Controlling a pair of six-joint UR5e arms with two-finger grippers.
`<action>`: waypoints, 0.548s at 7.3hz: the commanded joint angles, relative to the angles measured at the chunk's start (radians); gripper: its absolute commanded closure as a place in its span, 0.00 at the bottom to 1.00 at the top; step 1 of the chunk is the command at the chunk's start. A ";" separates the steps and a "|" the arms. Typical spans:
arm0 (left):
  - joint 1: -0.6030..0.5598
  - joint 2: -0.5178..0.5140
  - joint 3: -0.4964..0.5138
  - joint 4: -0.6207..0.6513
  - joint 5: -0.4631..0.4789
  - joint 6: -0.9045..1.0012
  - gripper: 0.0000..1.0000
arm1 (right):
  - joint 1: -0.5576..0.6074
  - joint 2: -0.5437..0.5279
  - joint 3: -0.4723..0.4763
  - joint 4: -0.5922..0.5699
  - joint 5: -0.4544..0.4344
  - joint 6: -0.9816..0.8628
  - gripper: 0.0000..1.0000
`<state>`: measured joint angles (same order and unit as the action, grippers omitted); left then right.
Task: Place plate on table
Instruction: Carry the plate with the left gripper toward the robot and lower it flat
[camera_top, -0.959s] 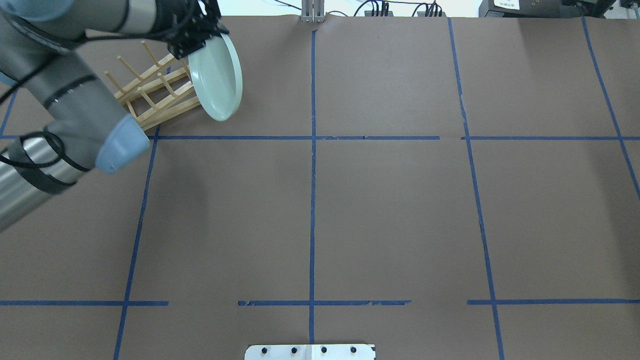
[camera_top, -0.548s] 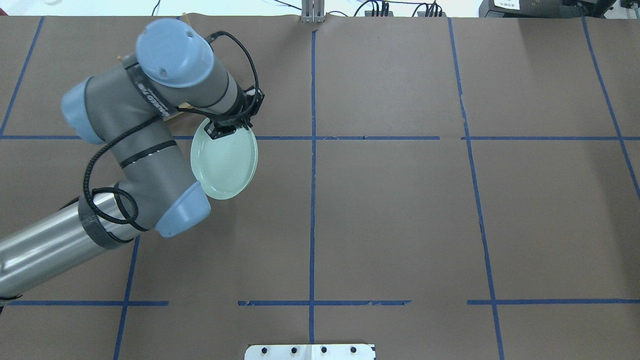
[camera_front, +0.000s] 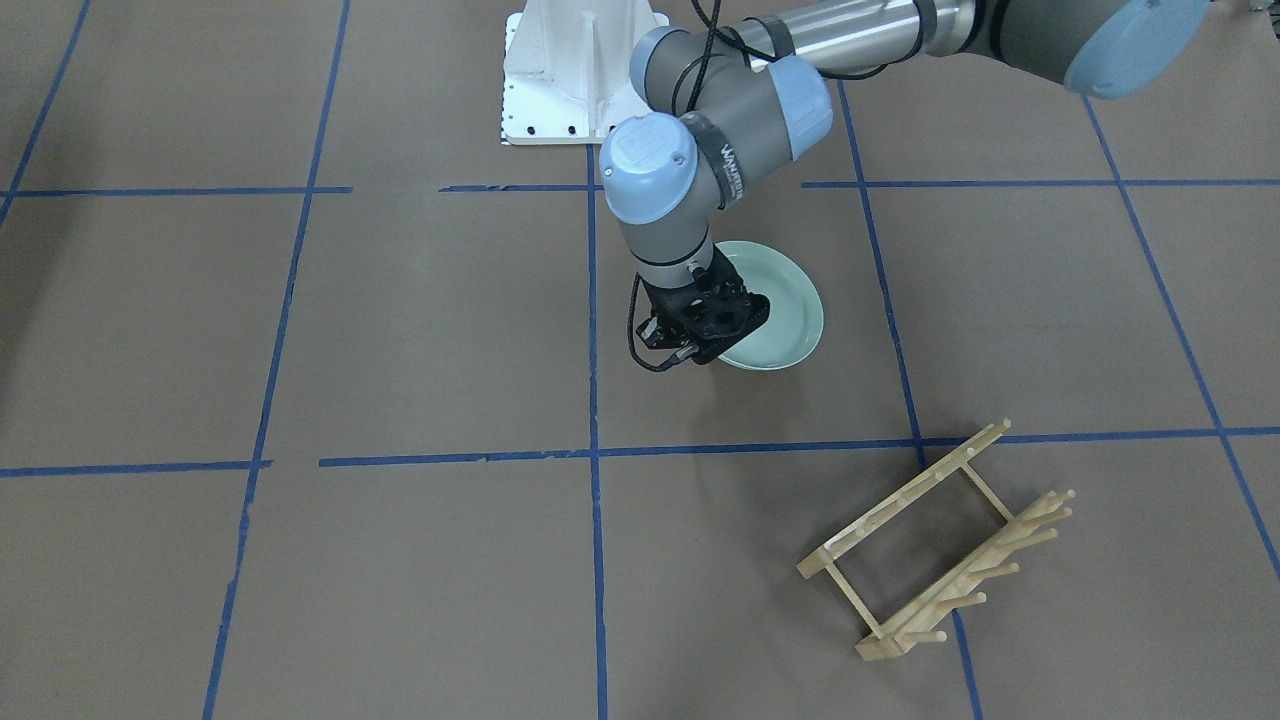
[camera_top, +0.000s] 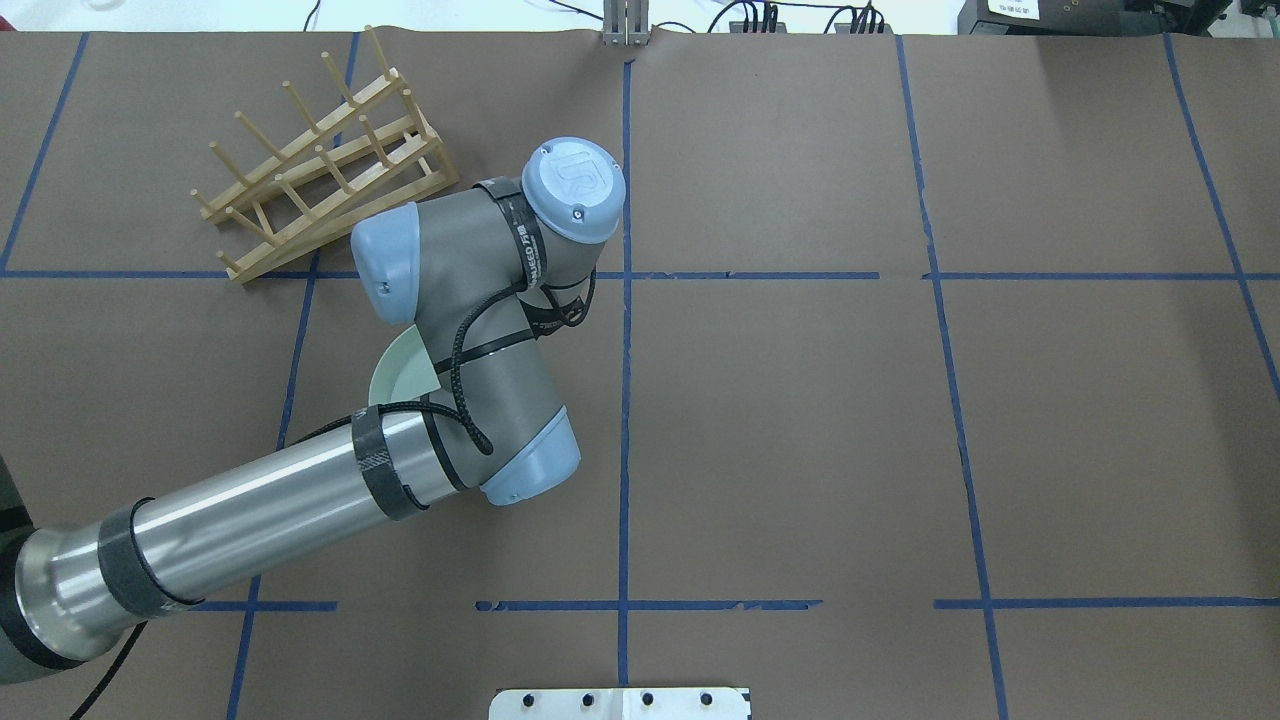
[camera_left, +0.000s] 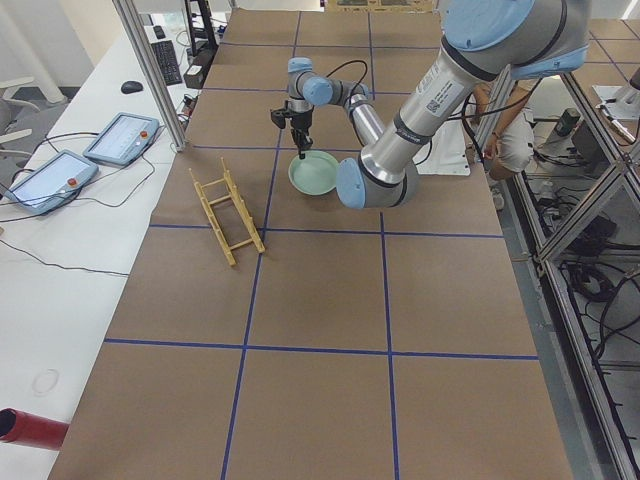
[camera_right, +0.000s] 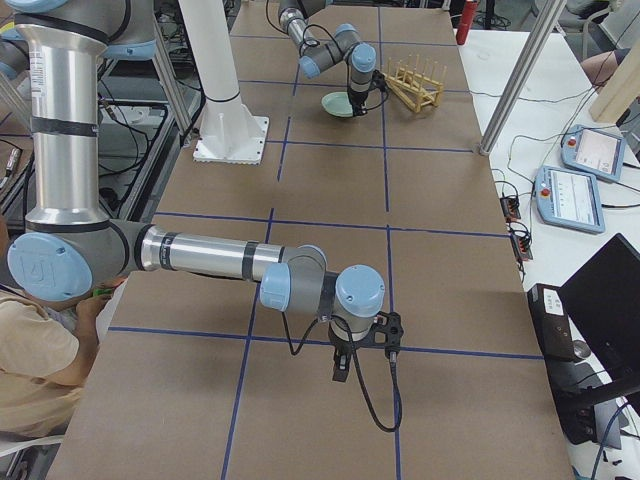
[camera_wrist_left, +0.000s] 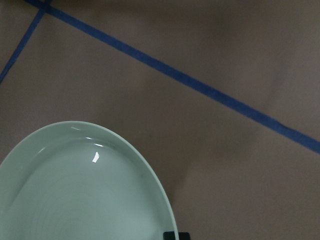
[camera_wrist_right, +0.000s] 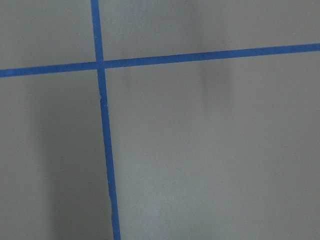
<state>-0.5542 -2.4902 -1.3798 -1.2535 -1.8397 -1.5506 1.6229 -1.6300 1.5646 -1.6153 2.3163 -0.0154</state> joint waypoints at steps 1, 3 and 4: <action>0.061 0.032 0.018 0.006 0.057 0.026 0.70 | 0.000 0.001 0.000 0.000 0.000 0.000 0.00; 0.028 0.039 -0.054 0.009 0.056 0.106 0.00 | 0.000 0.001 0.000 0.000 0.000 0.000 0.00; -0.075 0.056 -0.121 0.000 0.053 0.182 0.00 | 0.000 -0.001 0.000 0.000 0.000 0.000 0.00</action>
<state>-0.5421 -2.4493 -1.4326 -1.2480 -1.7853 -1.4511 1.6230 -1.6299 1.5646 -1.6153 2.3163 -0.0154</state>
